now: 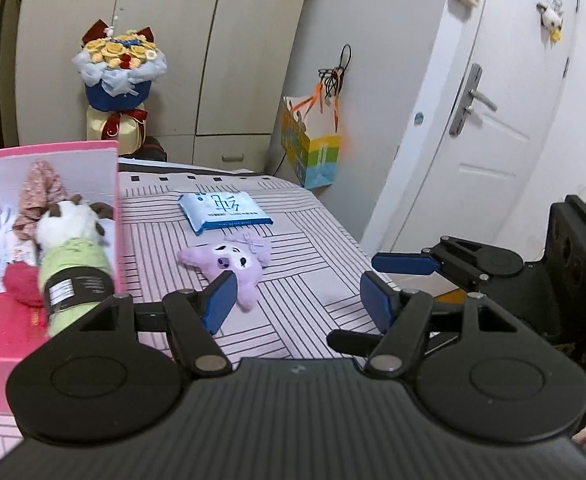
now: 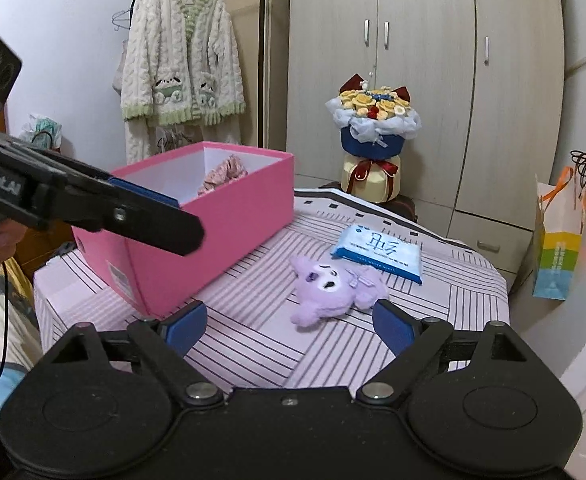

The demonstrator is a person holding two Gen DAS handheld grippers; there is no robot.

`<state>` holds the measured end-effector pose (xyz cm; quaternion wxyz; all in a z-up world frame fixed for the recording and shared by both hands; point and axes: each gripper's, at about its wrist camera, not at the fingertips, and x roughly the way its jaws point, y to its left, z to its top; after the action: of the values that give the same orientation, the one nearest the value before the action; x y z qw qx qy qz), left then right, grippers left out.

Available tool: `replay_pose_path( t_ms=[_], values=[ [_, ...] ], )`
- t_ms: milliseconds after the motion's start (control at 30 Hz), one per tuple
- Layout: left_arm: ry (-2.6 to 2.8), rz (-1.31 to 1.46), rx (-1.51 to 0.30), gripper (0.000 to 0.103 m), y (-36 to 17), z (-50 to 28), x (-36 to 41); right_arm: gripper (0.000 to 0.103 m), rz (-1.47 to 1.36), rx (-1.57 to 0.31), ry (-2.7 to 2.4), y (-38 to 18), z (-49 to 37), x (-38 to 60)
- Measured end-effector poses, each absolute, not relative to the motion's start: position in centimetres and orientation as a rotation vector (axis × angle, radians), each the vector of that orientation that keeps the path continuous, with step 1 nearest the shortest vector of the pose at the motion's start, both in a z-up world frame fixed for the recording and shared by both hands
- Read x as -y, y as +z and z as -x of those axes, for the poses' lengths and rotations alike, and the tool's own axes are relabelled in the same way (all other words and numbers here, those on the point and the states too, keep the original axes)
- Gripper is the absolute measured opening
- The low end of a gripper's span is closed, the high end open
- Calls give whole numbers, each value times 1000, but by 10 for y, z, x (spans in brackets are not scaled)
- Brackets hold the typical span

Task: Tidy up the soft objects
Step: 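Lower the left gripper onto the purple plush toy and close on its head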

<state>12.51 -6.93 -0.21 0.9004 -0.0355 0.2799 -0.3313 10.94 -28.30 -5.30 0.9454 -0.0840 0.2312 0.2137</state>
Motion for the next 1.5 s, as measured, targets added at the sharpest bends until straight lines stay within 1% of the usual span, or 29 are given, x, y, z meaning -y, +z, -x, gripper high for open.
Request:
replay_pose_path(
  t_ms=[233, 300, 533, 733, 833, 967, 1133, 1233, 1267, 1300, 1367, 1433, 1500],
  values=[
    [-664, 128, -676, 66, -28, -167, 100, 93, 227, -485, 493, -68, -145, 291],
    [-617, 128, -687, 65, -36, -178, 107, 94, 242, -505, 518, -73, -160, 291],
    [-485, 158, -718, 64, -59, -215, 121, 96, 335, -540, 562, -97, -215, 284],
    [-419, 202, -780, 57, -76, -244, 130, 97, 382, -547, 589, -110, -253, 283],
    [-390, 219, -805, 56, -83, -253, 131, 101, 362, -557, 606, -114, -268, 284],
    [-356, 216, -822, 55, -92, -260, 130, 102, 307, -610, 630, -120, -288, 288],
    [-379, 269, -861, 55, -100, -267, 126, 102, 238, -680, 626, -128, -293, 289],
    [-399, 283, -860, 49, -102, -267, 127, 102, 219, -676, 612, -130, -291, 291],
    [-406, 291, -859, 45, -103, -267, 128, 102, 216, -676, 608, -131, -292, 291],
    [-415, 299, -857, 42, -103, -267, 127, 101, 211, -678, 601, -131, -293, 291],
    [-421, 294, -839, 41, -104, -265, 129, 99, 198, -679, 583, -132, -290, 291],
    [-425, 281, -821, 40, -104, -262, 130, 94, 189, -673, 569, -132, -287, 291],
    [-429, 269, -808, 40, -103, -259, 132, 91, 179, -669, 554, -131, -282, 291]
  ],
)
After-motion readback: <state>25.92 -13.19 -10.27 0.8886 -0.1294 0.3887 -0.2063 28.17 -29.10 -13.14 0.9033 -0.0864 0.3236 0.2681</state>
